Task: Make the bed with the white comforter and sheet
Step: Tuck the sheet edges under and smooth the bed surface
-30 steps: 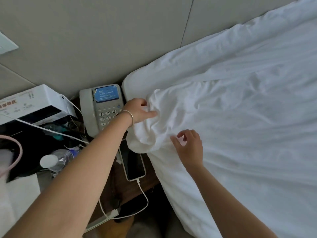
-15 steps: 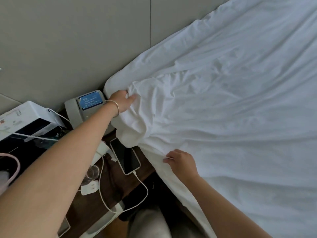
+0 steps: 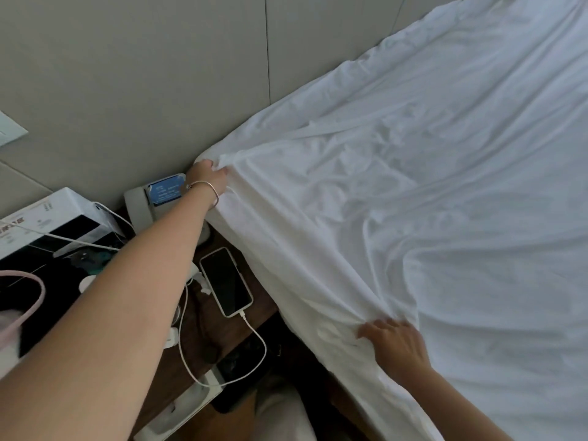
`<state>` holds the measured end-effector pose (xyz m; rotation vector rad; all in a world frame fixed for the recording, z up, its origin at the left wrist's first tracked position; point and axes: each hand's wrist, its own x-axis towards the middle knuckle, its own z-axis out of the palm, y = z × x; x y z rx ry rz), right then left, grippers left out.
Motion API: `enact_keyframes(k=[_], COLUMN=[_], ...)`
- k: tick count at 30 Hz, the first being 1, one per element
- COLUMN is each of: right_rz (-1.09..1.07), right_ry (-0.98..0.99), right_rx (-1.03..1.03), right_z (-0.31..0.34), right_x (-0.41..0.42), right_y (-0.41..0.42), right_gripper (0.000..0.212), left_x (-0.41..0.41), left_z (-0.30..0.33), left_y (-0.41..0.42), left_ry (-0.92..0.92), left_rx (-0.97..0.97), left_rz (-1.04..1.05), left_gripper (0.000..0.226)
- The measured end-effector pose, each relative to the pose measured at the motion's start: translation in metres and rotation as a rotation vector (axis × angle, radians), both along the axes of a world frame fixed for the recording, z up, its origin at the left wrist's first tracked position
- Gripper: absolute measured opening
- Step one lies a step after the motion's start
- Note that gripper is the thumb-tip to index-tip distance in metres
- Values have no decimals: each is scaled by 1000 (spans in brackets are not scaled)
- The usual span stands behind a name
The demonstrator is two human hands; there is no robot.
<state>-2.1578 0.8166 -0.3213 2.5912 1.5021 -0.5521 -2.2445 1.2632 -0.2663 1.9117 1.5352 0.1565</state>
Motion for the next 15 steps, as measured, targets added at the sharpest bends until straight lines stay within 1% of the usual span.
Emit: enact_keyframes(k=[1, 2, 3, 4, 6, 7, 8, 9, 11, 13, 15], right_rz=[0, 17, 25, 51, 57, -15, -103, -161, -117, -34, 15], right_ry=[-44, -81, -83, -46, 7, 67, 121, 187, 271, 326, 381], right_rx=[37, 126, 192, 208, 122, 82, 41, -12, -110, -126, -167], right_z=[0, 2, 0, 0, -3, -5, -7, -11, -19, -17, -6], right_x=[-2, -8, -18, -30, -50, -52, -50, -47, -46, -52, -44], right_y=[5, 13, 21, 30, 46, 53, 60, 61, 55, 41, 42], right_gripper=[19, 10, 21, 33, 56, 59, 54, 47, 39, 36, 35], left_x=[0, -1, -3, -5, -12, -15, -18, -20, -23, -23, -19], left_z=[-1, -3, -2, -1, -1, -4, -9, -14, -12, -5, -1], left_y=[-4, -8, -11, -14, -20, -26, -30, -33, -34, -24, -14], left_ry=[-42, -76, -98, -112, -87, -52, -26, -24, -52, -65, -31], left_rx=[-7, -32, -65, -114, -214, -228, -206, -136, 26, 123, 137], left_rz=[11, 17, 12, 2, -70, -127, -164, -166, -70, -28, -94], left_gripper=[45, 48, 53, 60, 70, 69, 62, 49, 25, 16, 13])
